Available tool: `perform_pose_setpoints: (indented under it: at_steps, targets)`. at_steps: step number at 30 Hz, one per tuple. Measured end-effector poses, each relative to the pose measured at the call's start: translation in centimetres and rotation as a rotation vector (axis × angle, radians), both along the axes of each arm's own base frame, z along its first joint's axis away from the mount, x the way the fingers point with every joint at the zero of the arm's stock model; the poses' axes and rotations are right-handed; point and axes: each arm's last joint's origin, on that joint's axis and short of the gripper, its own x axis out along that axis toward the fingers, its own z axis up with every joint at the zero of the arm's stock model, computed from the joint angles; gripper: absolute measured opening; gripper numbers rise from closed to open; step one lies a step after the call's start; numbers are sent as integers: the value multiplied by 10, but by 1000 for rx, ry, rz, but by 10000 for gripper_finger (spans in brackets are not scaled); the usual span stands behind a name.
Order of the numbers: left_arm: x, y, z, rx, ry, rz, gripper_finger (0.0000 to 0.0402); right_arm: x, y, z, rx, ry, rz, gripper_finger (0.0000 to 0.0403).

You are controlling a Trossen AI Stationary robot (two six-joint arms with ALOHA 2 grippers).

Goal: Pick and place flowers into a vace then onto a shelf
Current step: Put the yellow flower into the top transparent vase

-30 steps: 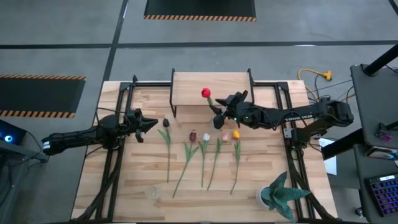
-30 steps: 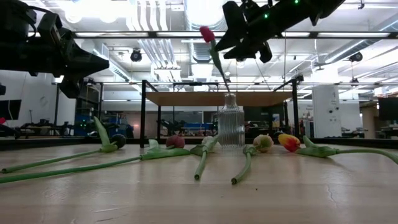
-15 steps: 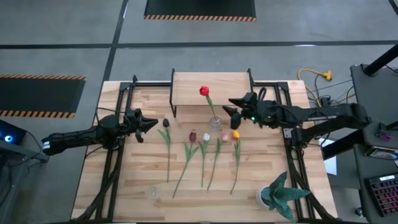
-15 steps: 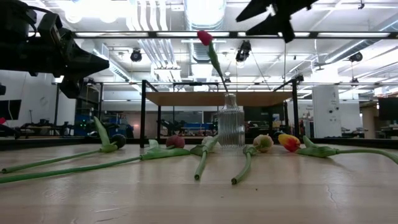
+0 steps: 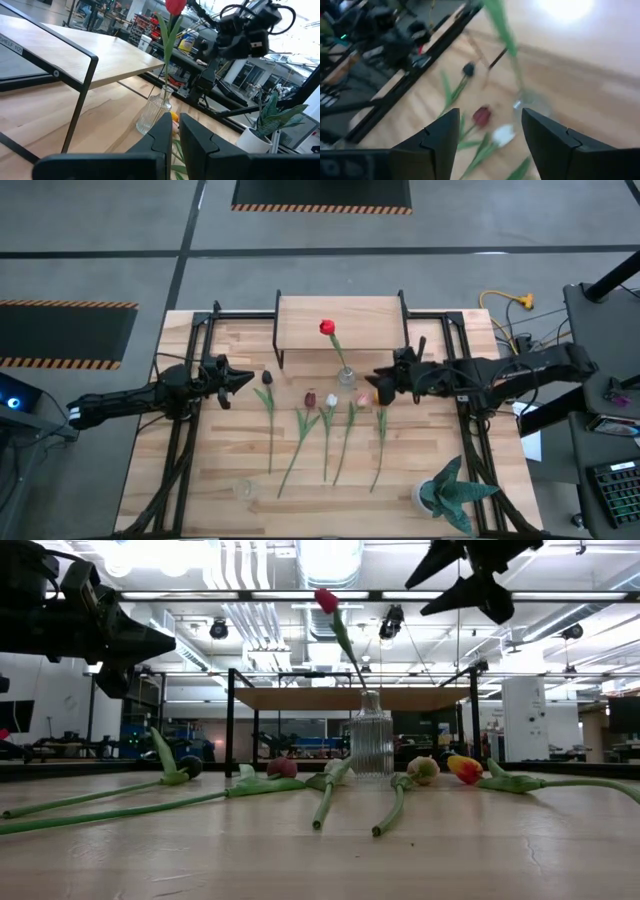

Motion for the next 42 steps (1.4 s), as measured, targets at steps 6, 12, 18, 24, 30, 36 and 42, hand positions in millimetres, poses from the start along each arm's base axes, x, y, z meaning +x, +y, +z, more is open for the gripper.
perform_pose_setpoints:
  at_steps: [6, 12, 18, 24, 30, 36, 42]
  targets:
    - [0, 0, 0, 0, 0, 0, 17, 1, 15, -10, 110, 45, 33, 196]
    - [0, 0, 0, 0, 0, 0, 17, -5, 22, -22, 228, 139, -24, 189]
    - [0, 0, 0, 0, 1, 0, 17, -7, 23, -38, 350, 260, -106, 189]
    - [0, 0, 0, 0, 3, 0, 17, 4, 27, -60, 396, 381, -137, 189]
    - [0, 0, -1, -1, 7, 0, 17, 16, 33, -86, 466, 513, -123, 211]
    - [1, 0, -1, -2, 8, 0, 17, 25, 36, -110, 469, 613, -163, 262]
    - [1, 0, -1, -2, 8, 0, 17, 29, 37, -127, 487, 657, -246, 280]
